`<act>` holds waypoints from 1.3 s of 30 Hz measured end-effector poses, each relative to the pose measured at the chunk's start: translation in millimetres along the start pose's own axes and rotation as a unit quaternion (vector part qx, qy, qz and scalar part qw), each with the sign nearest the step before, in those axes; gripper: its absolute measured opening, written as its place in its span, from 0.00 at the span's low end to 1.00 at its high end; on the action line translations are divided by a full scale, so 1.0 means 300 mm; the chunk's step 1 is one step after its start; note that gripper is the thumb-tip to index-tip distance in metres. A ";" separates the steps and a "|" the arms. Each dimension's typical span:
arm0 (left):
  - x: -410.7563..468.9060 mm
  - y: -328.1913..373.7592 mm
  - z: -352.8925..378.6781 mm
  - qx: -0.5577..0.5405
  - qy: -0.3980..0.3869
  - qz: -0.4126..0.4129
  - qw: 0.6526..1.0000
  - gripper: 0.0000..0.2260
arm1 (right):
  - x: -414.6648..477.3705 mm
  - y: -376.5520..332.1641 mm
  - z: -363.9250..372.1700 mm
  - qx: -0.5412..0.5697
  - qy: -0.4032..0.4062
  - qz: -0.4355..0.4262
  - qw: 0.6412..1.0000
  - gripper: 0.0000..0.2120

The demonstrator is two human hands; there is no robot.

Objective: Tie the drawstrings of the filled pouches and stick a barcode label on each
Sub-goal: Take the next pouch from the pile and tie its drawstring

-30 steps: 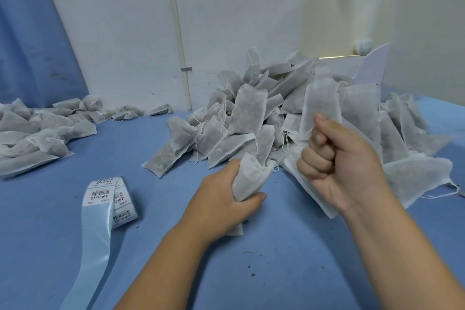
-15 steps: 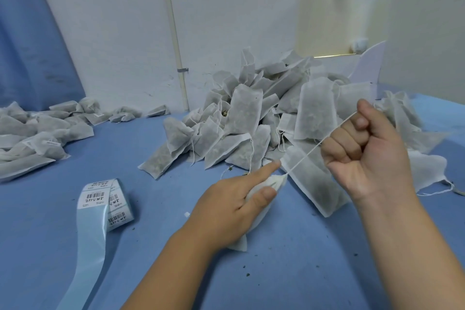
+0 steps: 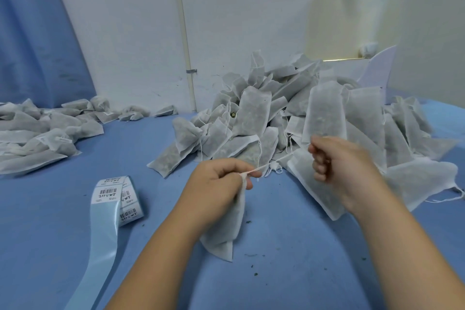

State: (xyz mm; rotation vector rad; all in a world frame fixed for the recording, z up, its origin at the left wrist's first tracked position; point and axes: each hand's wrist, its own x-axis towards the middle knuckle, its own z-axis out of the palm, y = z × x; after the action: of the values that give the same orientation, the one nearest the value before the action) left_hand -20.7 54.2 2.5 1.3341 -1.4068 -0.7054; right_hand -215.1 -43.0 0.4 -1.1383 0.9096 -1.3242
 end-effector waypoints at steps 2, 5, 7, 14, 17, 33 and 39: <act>0.000 0.002 -0.012 0.029 0.004 -0.004 1.000 0.13 | 0.000 0.011 -0.001 -0.079 0.002 0.005 0.997 0.15; -0.006 0.008 -0.018 0.066 -0.002 0.005 0.998 0.12 | -0.016 0.020 0.011 -0.318 0.007 -0.035 0.947 0.12; -0.010 0.010 -0.020 0.079 -0.010 0.009 0.997 0.14 | -0.033 0.022 0.026 -0.441 0.025 -0.132 0.887 0.07; -0.013 0.009 -0.021 0.096 -0.035 0.047 0.994 0.15 | -0.151 0.017 0.155 -0.254 -0.274 -0.146 0.916 0.16; -0.006 -0.006 -0.031 0.099 -0.022 0.049 0.994 0.10 | -0.167 0.035 0.183 -0.289 -0.276 -0.082 0.913 0.15; -0.028 0.022 -0.011 0.052 -0.116 0.005 0.992 0.16 | -0.145 -0.018 0.125 -0.059 -0.226 -0.026 0.972 0.17; -0.026 0.016 -0.011 -0.003 -0.150 -0.023 0.988 0.13 | -0.137 0.008 0.139 -0.133 -0.232 -0.066 0.961 0.15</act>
State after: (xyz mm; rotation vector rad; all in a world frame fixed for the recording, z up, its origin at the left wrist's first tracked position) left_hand -20.3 63.5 5.7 1.2982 -1.6128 -0.9729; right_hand -177.5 1.9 3.4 -1.6587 0.6831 -0.9878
